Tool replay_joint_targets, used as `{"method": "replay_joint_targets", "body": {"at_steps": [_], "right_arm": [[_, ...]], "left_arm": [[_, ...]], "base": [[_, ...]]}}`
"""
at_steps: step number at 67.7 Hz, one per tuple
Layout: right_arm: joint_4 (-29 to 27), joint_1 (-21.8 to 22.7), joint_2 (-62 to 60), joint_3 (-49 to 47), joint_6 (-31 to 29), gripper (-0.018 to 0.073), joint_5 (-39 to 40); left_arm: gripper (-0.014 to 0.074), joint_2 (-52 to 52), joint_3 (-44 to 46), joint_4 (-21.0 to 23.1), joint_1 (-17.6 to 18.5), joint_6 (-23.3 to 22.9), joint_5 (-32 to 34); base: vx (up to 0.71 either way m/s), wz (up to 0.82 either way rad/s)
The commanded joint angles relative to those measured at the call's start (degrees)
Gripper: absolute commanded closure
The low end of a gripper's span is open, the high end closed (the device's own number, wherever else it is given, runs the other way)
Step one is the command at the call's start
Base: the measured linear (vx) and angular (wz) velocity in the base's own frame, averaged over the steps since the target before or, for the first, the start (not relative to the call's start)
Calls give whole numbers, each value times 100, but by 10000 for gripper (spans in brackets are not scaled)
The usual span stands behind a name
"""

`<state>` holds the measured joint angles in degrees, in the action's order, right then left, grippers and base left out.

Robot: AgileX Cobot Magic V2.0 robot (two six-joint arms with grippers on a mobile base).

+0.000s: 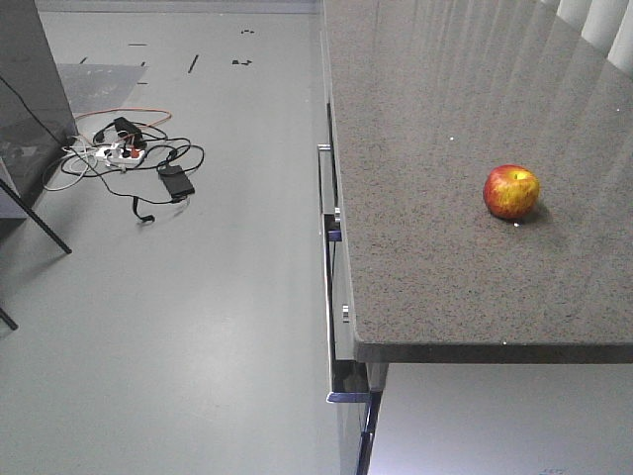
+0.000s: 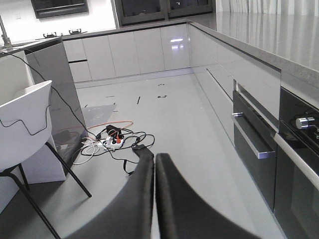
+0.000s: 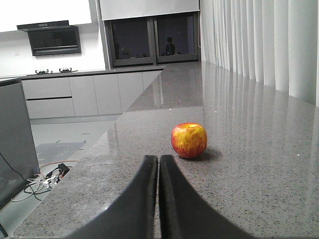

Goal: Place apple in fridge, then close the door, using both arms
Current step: 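Raise the right arm and move the right gripper above the apple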

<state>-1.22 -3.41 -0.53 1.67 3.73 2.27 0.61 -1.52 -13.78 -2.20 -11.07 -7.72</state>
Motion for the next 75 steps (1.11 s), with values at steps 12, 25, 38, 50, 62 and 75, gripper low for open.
{"method": "replay_joint_targets", "body": {"at_steps": [12, 25, 38, 50, 62, 75], "right_arm": [[28, -4, -39, 56, -55, 561, 433], [28, -4, -39, 56, -55, 561, 433], [28, -4, -39, 56, -55, 561, 433], [28, -4, -39, 56, -55, 561, 433], [28, -4, -39, 56, -55, 561, 433], [9, -4, -39, 49, 37, 561, 589]], "left_arm": [[604, 97, -78, 26, 10, -9, 385], [604, 97, -78, 26, 10, -9, 385], [604, 97, -78, 26, 10, -9, 385], [604, 97, -78, 26, 10, -9, 385], [604, 97, -78, 26, 10, -9, 385], [604, 97, -78, 26, 10, -9, 385]], "base": [[0, 0], [0, 0], [0, 0], [0, 0], [0, 0], [0, 0]]}}
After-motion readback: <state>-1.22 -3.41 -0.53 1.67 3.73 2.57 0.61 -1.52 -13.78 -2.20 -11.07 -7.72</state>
